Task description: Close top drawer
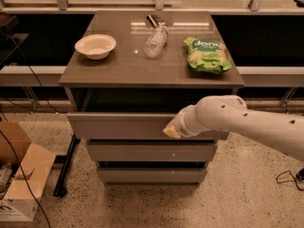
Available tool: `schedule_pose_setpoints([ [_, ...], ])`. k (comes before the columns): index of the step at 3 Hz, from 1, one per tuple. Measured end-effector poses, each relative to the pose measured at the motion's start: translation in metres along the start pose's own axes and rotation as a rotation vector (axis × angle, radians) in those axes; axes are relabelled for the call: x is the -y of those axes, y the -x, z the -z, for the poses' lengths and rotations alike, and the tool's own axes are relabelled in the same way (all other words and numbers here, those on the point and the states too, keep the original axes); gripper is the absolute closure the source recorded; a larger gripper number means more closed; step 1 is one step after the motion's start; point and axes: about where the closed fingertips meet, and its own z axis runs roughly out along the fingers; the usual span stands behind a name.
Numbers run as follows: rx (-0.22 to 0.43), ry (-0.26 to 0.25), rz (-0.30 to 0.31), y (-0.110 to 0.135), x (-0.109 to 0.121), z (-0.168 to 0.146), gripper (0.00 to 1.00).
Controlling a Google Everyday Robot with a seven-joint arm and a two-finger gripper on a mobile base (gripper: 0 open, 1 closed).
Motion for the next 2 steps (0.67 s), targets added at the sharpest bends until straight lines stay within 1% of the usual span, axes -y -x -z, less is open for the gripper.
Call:
schedule_pose_setpoints([
  [1,0.022,-0.024,-0.015,0.0098,0.0090,-0.0106,0.05],
  [2,0.023,-0.023,-0.017,0.0105,0.0086,-0.0108,0.00],
])
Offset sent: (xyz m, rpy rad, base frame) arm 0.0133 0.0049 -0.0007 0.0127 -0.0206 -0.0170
